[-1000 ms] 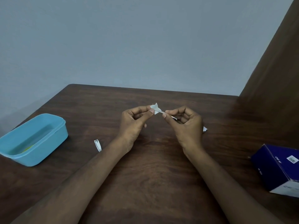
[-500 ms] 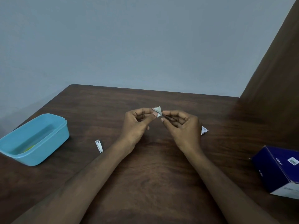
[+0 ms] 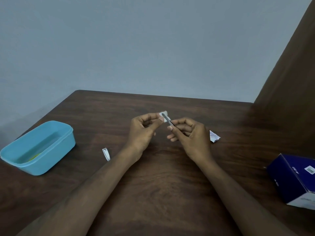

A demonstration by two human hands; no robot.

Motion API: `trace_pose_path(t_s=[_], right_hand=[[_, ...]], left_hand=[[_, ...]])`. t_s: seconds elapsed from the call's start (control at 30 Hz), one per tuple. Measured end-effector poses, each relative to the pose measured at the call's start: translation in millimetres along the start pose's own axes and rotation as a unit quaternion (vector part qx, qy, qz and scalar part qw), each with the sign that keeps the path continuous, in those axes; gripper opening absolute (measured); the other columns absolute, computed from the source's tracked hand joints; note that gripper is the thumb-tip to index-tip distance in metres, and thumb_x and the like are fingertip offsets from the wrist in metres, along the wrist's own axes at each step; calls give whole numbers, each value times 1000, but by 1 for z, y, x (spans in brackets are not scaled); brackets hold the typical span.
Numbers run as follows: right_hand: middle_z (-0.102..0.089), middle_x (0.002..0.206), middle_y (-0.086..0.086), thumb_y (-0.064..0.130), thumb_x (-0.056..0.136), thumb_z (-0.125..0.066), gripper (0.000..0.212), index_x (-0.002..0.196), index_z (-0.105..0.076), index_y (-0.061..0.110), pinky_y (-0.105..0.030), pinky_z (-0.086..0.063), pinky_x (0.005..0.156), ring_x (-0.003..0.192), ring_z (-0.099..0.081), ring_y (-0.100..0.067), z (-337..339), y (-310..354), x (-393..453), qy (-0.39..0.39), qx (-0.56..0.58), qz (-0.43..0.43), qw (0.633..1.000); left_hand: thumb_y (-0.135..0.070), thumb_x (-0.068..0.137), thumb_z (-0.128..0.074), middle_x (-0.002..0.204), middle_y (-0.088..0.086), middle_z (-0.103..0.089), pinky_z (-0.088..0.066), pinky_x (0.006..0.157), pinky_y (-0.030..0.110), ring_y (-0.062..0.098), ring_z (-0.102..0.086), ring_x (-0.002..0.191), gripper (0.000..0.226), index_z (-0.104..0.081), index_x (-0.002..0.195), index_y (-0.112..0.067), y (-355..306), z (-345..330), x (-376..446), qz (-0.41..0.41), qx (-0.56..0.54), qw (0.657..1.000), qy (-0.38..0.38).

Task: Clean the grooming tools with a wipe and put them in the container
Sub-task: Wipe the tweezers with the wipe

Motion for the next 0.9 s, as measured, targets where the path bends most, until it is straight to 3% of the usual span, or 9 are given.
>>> trace_pose_path(t_s=[0.1, 0.27, 0.4, 0.57, 0.63, 0.73, 0.83, 0.9], right_hand=[[-80, 80, -9, 12, 94, -80, 18, 96, -63, 5, -37, -65, 64, 68, -80, -26, -1, 2, -1, -5, -5, 8, 1000], [-80, 80, -10, 8, 95, -78, 13, 90, -67, 5, -44, -66, 66, 68, -80, -24, 0, -1, -1, -2, -32, 18, 999], [-80, 77, -7, 10, 94, -80, 13, 87, -69, 9, -41, -66, 66, 67, -80, -22, 2, 1, 0, -17, -38, 24, 999], [-79, 74, -5, 10, 92, -83, 14, 86, -70, 8, -41, -67, 70, 68, -79, -18, 12, -3, 2, -55, -61, 11, 997], [-79, 77, -3, 9, 92, -83, 11, 92, -72, 9, -37, -67, 71, 70, -80, -18, 14, -3, 2, -64, -40, 13, 997], [-80, 85, 2, 11, 91, -84, 20, 108, -77, 19, -30, -65, 76, 78, -80, -12, 13, -6, 4, -62, -56, 17, 996], [-81, 92, 10, 16, 91, -84, 18, 106, -82, 26, -35, -64, 86, 86, -77, -3, 11, -11, 6, -56, -107, 20, 993], [-81, 92, 12, 17, 91, -83, 15, 101, -82, 28, -38, -64, 87, 88, -76, -2, 8, -11, 5, -53, -117, 26, 991]], left_hand=[[-8, 97, -75, 86, -2, -81, -49, 55, 19, 0, -64, 65, 7, -81, 99, -10, -1, -12, -4, -10, 38, 997, 62], [-9, 97, -76, 87, -6, -80, -43, 51, 15, -4, -57, 57, 10, -81, 105, -9, 2, 5, 3, 5, -23, 1000, -20], [-7, 98, -74, 88, 4, -81, -47, 54, 19, 0, -60, 61, 9, -80, 102, -2, 2, -12, -2, -2, 43, 997, 56], [-9, 97, -75, 83, -4, -77, -43, 49, 17, -1, -55, 52, 7, -80, 102, -8, 1, 13, 3, 17, -33, 996, -81], [-15, 97, -76, 83, -7, -77, -47, 52, 26, 5, -57, 56, 5, -81, 99, -15, -1, 17, 4, -13, 20, 995, -94], [-34, 93, -74, 86, -21, -77, -47, 55, 32, 17, -60, 54, 5, -78, 91, -34, -9, 21, 1, -76, 222, 967, -99], [-49, 90, -67, 88, -28, -74, -45, 54, 28, 4, -59, 56, 11, -75, 89, -41, -14, 25, -4, -63, 315, 942, -98], [-51, 88, -65, 87, -26, -74, -51, 62, 29, -2, -65, 72, 16, -75, 88, -39, -13, 25, -7, -49, 332, 938, -91]])
Point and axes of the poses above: each hand's wrist, its own x-axis towards the middle knuckle, its own z-axis out of the back of the hand, y = z × x, the point moved 7 cm from there along x, towards the middle knuckle
